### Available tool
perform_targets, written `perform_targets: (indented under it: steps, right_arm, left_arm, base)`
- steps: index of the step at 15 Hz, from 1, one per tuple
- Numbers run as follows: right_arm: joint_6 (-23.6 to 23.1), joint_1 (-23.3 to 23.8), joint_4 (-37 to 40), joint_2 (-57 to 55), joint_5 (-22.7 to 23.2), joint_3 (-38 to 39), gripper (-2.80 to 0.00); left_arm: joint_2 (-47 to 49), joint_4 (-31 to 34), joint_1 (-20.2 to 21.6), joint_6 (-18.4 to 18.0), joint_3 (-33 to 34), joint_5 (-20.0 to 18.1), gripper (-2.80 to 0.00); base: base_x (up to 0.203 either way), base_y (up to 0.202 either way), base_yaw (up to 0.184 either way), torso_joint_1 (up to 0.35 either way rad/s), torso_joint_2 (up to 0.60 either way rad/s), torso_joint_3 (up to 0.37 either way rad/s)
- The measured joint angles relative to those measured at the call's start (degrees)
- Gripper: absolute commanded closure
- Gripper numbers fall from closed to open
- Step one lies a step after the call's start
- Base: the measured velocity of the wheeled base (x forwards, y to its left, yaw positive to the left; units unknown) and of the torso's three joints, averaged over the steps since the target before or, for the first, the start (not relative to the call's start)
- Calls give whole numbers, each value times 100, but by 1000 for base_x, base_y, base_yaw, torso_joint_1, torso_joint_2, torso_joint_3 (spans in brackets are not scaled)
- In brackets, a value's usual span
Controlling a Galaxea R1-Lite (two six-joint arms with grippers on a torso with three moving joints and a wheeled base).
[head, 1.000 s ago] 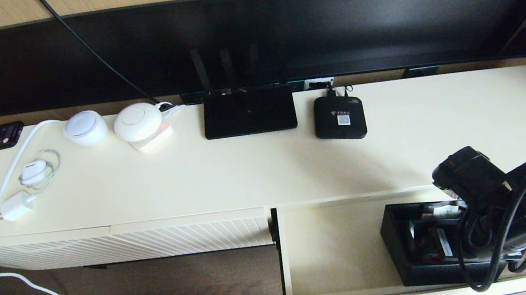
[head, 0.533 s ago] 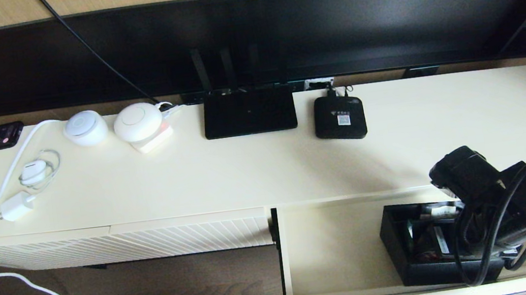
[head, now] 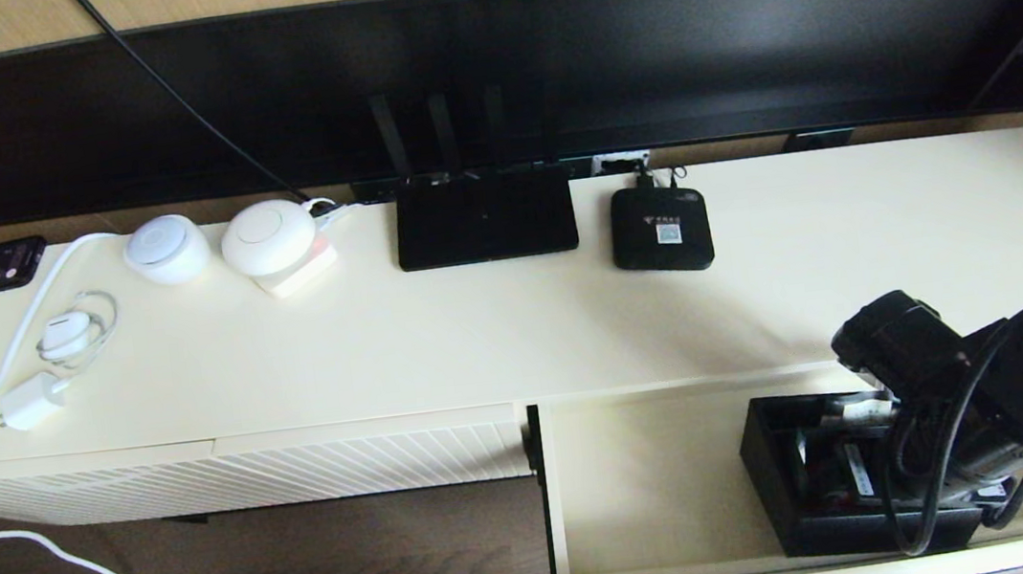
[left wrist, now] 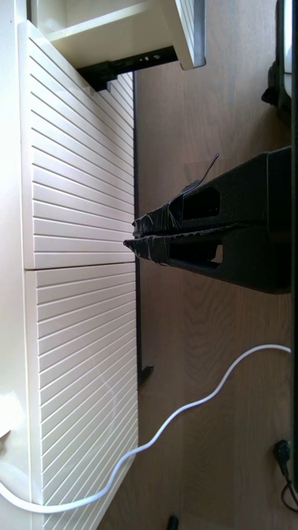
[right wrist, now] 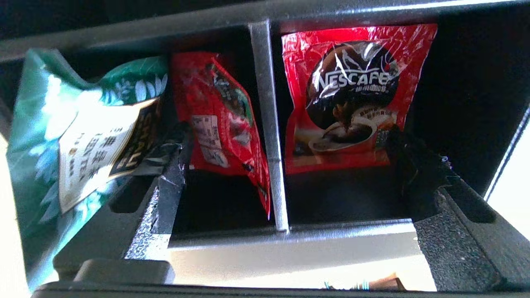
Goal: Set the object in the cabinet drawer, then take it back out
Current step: Take the storage box out of the drawer and put it on the table
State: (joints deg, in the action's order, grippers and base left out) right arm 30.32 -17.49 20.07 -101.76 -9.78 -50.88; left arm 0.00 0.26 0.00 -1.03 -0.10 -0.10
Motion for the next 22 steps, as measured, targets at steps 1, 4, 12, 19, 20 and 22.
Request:
perform_targets:
  steps: [1,4,12,19,20,22]
  right_arm:
    - [11,2,0,-30,-4,-9,-280]
    - [19,5,7,-75,4,-52,-280]
    - [3,2,8,-64,13,-52,0]
    - [0,-11,-12,-37,24,-30,0]
    - [5,-11,-11,-28,22,-30,0]
    - [2,-13,6,21,11,-46,0]
  left_arm:
    - [0,-2,0,-1,0,0,0]
    - [0,1,0,-1,0,0,0]
    - [0,0,0,-1,0,2,0]
    - [0,1,0,-2,0,-1,0]
    - [0,-2,0,-2,0,0,0]
    - [0,-2,0,-2,0,0,0]
  base:
    - [0,0,0,0,0,0]
    - [0,0,0,0,0,0]
    - [0,0,0,0,0,0]
    - [0,0,0,0,0,0]
    - [0,0,0,0,0,0]
    - [0,0,0,0,0,0]
